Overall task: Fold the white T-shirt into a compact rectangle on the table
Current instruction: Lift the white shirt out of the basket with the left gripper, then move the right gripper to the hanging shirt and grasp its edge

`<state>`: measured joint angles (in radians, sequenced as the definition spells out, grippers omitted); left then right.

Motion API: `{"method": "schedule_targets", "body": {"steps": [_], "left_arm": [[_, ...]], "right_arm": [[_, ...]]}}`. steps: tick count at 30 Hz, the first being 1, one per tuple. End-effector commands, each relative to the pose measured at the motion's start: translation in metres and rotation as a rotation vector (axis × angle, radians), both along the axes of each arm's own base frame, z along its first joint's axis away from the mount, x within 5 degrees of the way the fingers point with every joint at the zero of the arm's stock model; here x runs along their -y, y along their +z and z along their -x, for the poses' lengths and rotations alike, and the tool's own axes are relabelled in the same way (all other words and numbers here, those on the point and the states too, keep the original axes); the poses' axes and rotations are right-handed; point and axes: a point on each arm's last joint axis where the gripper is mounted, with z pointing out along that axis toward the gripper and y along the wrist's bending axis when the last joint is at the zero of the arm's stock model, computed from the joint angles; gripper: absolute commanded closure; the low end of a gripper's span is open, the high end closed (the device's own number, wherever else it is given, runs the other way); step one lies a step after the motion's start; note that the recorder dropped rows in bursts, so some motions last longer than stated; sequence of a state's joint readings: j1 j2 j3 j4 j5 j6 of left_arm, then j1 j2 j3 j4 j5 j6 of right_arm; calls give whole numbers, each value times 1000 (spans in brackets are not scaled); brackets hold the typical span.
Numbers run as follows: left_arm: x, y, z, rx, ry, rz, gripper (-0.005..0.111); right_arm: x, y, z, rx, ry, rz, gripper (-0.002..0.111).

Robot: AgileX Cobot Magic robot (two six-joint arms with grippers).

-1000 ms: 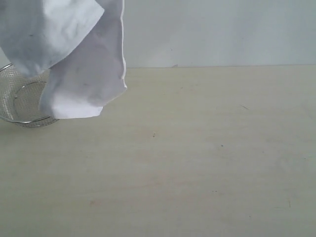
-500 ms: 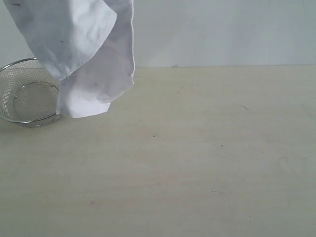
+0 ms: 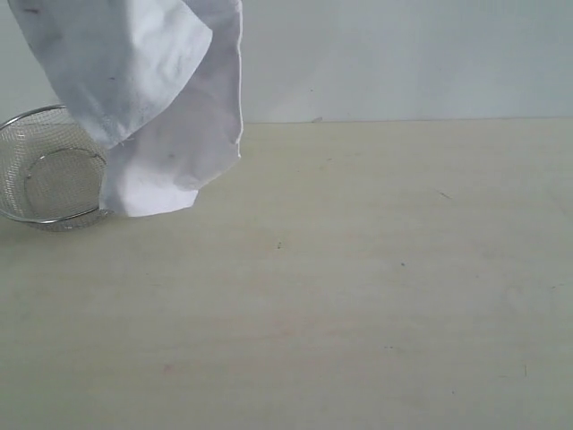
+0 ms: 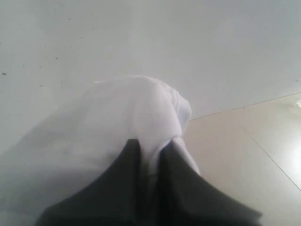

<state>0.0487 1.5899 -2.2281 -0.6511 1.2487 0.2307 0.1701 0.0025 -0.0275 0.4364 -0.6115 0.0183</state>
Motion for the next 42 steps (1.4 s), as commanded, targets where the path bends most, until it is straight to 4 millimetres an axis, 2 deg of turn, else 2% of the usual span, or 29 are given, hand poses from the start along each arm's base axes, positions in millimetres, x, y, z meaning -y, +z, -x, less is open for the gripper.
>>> {"method": "schedule_targets", "body": {"steps": [1,12,14,15,19,20,22,23,24,25,27,30,31,33,37,40,42], "left_arm": [[6,2,-4,14,-51,76,102],[11,5,-2,26,-108,120,102],[11,4,-3,28,-109,114,102],[11,3,-5,22,-110,117,102],[11,2,-6,33,-115,101,102],[11,2,-6,40,-118,92,102],[11,2,-6,54,-126,74,102],[11,2,-6,76,-137,47,102],[11,2,-6,89,-144,31,102],[11,1,-7,112,-159,-3,102],[10,-7,-12,116,-169,-53,102],[8,-21,-20,83,-170,-90,102],[8,-30,-27,57,-179,-97,102],[9,-42,-35,23,-196,-82,102],[9,-57,-49,-24,-208,-64,102],[11,-57,-51,-25,-223,-34,102],[12,-54,-49,-13,-240,-6,102]], "right_arm": [[1,3,2,16,-7,2,108],[1,3,2,22,-6,-3,108],[6,11,9,128,-11,-78,108],[4,17,9,126,27,-86,108],[-17,52,2,-76,74,229,108],[-20,71,-6,-141,86,271,108],[-24,90,-23,-219,101,291,108],[-28,104,-44,-316,122,311,108],[-31,110,-57,-377,137,319,108],[-37,114,-85,-507,167,333,108],[-45,120,-124,-628,195,334,108],[-54,119,-164,-700,209,359,108],[-67,114,-184,-741,245,408,108],[-85,104,-203,-810,296,498,108],[-120,86,-228,-852,385,582,108],[-134,76,-239,-844,407,592,108],[-140,66,-246,-861,417,598,102]]}}
